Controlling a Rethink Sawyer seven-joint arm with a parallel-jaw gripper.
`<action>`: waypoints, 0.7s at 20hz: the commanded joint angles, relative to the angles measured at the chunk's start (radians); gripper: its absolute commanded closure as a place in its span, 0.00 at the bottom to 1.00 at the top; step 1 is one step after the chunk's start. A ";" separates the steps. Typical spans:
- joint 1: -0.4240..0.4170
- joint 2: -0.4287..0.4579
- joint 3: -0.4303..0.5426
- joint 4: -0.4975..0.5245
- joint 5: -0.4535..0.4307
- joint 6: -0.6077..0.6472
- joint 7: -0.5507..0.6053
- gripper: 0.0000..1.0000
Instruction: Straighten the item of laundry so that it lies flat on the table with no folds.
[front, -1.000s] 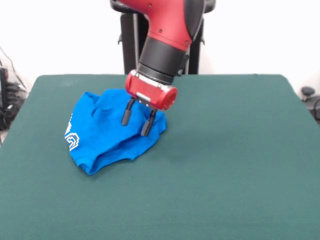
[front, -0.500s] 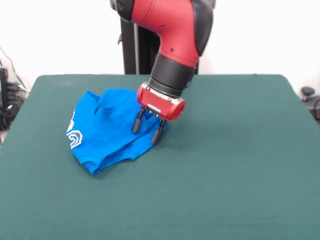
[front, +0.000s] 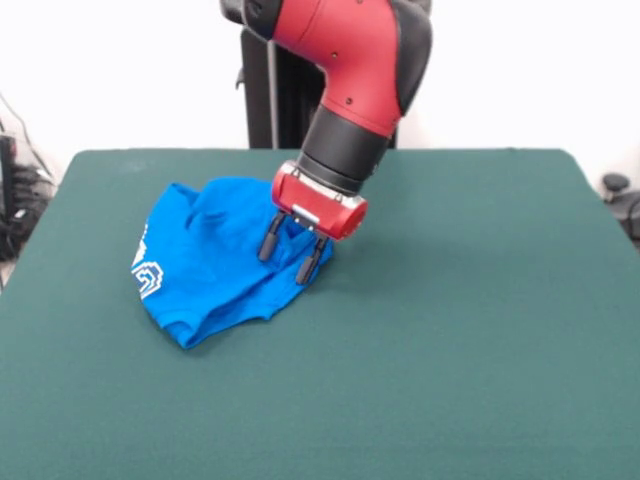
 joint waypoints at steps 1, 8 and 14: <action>0.034 0.050 -0.019 -0.048 0.049 0.047 0.078 0.00; 0.037 0.049 -0.024 -0.030 0.040 0.037 0.083 0.00; 0.048 0.092 -0.033 -0.039 0.060 0.005 0.101 0.00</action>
